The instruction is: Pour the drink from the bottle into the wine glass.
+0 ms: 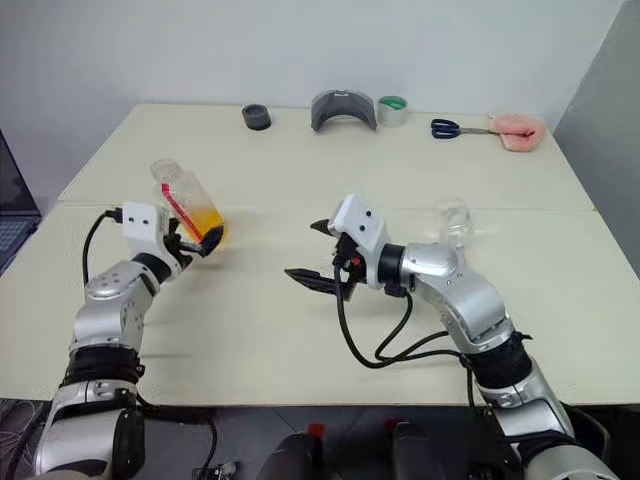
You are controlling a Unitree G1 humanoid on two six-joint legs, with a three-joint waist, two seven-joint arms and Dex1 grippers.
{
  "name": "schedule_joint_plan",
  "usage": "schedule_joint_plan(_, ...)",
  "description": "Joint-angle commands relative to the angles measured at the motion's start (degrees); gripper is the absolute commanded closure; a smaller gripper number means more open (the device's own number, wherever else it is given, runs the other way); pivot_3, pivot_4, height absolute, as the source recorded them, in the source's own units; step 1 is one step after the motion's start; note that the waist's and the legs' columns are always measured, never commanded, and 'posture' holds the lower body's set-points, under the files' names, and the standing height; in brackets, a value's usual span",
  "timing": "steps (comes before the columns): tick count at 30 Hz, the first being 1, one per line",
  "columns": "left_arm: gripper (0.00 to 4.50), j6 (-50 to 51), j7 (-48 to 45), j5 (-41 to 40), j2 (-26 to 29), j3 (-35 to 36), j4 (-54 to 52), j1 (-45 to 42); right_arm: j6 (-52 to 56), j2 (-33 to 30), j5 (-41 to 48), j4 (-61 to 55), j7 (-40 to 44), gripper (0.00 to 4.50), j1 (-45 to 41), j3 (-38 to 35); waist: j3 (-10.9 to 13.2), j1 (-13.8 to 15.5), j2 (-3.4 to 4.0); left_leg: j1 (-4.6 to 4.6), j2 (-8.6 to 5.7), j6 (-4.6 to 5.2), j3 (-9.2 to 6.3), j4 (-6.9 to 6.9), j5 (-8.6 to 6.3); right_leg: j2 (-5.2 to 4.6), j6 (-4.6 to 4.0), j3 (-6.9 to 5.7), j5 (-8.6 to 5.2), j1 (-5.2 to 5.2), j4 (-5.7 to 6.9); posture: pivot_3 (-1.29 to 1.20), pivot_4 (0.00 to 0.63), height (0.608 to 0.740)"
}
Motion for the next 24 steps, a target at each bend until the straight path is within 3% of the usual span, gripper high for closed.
schedule_joint_plan(1,0.04,0.97,0.43,-0.52,0.31,0.9,-7.1,3.13,-0.45,-0.6,-0.35,-2.32,-0.03,0.0,1.29,-0.68,0.0,0.0,-0.01,0.01,0.0,0.0,0.0,0.0,0.0,0.0,0.0,0.01,0.0,0.01,0.0,0.0,0.15,0.74)
schedule_joint_plan(16,0.04,7.07,-7.2,-4.03,3.28,0.62,-31.24,24.08,2.63,-3.94,1.31,-8.83,-0.2,0.0,6.91,-3.76,0.0,0.05,0.0,0.03,0.09,0.02,0.01,-0.04,-0.01,-0.06,0.0,0.07,0.0,0.03,-0.05,0.0,0.15,0.74)
schedule_joint_plan(21,0.04,8.52,-11.25,-6.76,3.33,-1.68,-39.67,26.54,9.66,-6.29,7.77,-12.55,-2.21,0.0,6.55,-13.72,0.0,0.15,-0.01,0.05,0.09,0.02,0.01,-0.04,-0.02,-0.05,0.0,0.03,-0.01,0.1,-0.06,0.0,0.15,0.74)
schedule_joint_plan(24,0.04,12.01,-15.43,-10.12,3.8,-4.78,-42.88,22.98,17.62,-10.64,11.62,-7.37,-4.68,0.0,2.22,-23.6,0.0,0.25,0.0,0.09,0.02,0.03,0.01,-0.02,-0.02,-0.05,0.01,0.0,0.0,0.23,-0.09,0.0,0.15,0.74)
